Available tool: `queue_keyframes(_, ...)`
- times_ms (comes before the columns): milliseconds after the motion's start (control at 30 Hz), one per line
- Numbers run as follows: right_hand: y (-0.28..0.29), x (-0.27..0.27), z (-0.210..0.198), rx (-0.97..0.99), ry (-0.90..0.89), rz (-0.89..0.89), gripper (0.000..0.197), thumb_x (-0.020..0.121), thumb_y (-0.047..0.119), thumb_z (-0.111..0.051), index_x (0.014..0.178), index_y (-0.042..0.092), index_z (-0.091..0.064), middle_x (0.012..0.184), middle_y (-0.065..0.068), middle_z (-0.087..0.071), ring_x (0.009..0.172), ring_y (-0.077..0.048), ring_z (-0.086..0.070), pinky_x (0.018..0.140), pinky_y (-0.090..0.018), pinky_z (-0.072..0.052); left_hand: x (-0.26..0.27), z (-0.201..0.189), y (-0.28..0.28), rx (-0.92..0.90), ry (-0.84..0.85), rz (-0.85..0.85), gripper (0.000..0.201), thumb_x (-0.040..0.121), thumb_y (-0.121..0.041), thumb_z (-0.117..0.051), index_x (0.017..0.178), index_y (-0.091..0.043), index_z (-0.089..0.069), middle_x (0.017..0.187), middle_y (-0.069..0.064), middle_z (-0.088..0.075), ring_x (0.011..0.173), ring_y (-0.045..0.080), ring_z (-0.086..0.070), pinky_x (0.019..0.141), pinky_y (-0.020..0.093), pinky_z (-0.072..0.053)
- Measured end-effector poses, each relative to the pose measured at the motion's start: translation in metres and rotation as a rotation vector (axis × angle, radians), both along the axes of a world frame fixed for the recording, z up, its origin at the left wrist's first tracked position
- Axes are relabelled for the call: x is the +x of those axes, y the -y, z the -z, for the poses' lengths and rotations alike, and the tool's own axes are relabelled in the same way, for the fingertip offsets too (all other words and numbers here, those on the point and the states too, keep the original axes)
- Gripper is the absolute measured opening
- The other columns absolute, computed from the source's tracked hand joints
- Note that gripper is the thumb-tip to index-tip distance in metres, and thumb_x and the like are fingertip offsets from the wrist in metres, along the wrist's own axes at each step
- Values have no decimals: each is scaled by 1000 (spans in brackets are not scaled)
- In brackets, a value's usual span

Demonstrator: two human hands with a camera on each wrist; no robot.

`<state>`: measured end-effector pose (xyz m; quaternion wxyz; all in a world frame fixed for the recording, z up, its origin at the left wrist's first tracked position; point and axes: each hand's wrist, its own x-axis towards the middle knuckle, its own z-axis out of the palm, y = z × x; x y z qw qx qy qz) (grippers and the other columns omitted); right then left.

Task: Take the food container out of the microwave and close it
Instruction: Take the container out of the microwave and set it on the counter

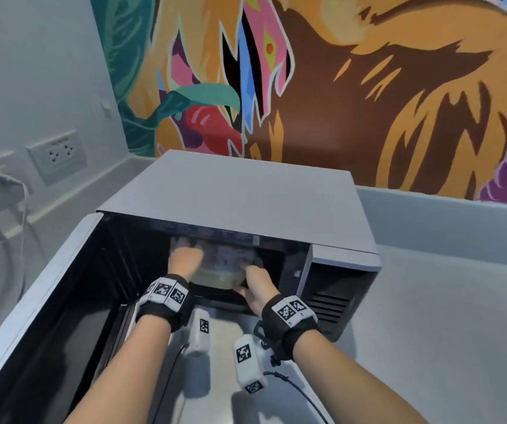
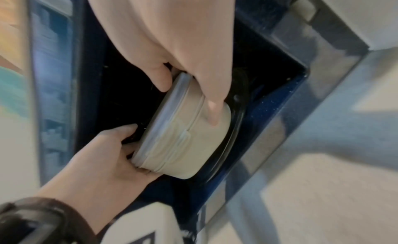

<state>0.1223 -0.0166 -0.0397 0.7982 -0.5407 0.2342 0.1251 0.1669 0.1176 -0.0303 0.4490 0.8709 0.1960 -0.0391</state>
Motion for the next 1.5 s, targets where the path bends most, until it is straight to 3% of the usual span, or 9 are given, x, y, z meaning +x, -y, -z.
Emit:
queue_keyframes(200,24,-71,5,-79,137,-160,20,95,16,-40,112,26,-42,123,-5,-56,116,-25,-55,100,-50,-49,-90,-3,24,-15,172,-18,63,94,-25,-45,150,-7,-21,149,25,-25,137,42,-30,117,45,-25)
queue_keyframes(400,89,-177,23,-151,101,-133,30,96,16,-37,124,23,-44,116,-2,-61,106,-20,-60,85,-43,-53,-188,23,89,-57,60,67,69,91,-18,-47,152,-10,-14,151,24,-21,139,42,-23,117,47,-21)
queue_keyframes(567,167,-243,31,-252,32,57,27,99,21,-33,126,18,-36,101,2,-55,81,-12,-57,92,-51,-51,-233,53,167,-149,-18,294,56,82,-17,-51,135,-14,-33,136,19,-35,123,41,-42,109,51,-39)
queue_keyframes(733,241,-282,36,-329,-39,265,34,98,15,-33,132,15,-33,97,2,-51,88,-17,-52,95,-51,-48,-263,64,245,-207,-27,526,62,87,-12,-49,144,-14,-25,141,18,-31,131,38,-38,113,46,-35)
queue_keyframes(1000,296,-314,47,-382,-148,382,42,94,14,-37,135,14,-33,135,-15,-44,115,-29,-44,95,-54,-49,-286,81,301,-176,-44,750,75,95,-28,-45,153,-17,0,154,14,-16,141,32,-28,120,42,-24)
queue_keyframes(1133,296,-313,47,-418,-148,403,46,93,15,-37,139,16,-28,140,-15,-40,122,-33,-42,96,-56,-48,-287,66,283,-103,-20,853,70,98,-42,-35,153,-20,0,160,9,-6,148,27,-11,124,40,-13)
queue_keyframes(1233,297,-312,52,-455,-145,437,55,96,19,-39,147,18,-17,147,-13,-32,131,-37,-36,100,-57,-45,-287,27,236,113,238,850,71,92,-57,-22,153,-23,-10,162,1,-4,150,21,0,125,40,-5)
queue_keyframes(1400,299,-311,52,-937,-61,437,73,88,43,-49,146,9,-21,152,-22,-27,139,-39,-26,114,-56,-26,-296,-54,100,349,671,418,50,93,-42,-33,137,-21,-46,145,3,-43,143,24,-28,120,53,-14)
queue_keyframes(1500,286,-305,36,-1138,67,396,79,76,46,-39,144,7,-26,150,-24,-32,138,-40,-27,113,-57,-24,-307,-77,10,690,717,93,43,90,-29,-44,128,-11,-55,131,13,-56,128,35,-48,111,62,-26)
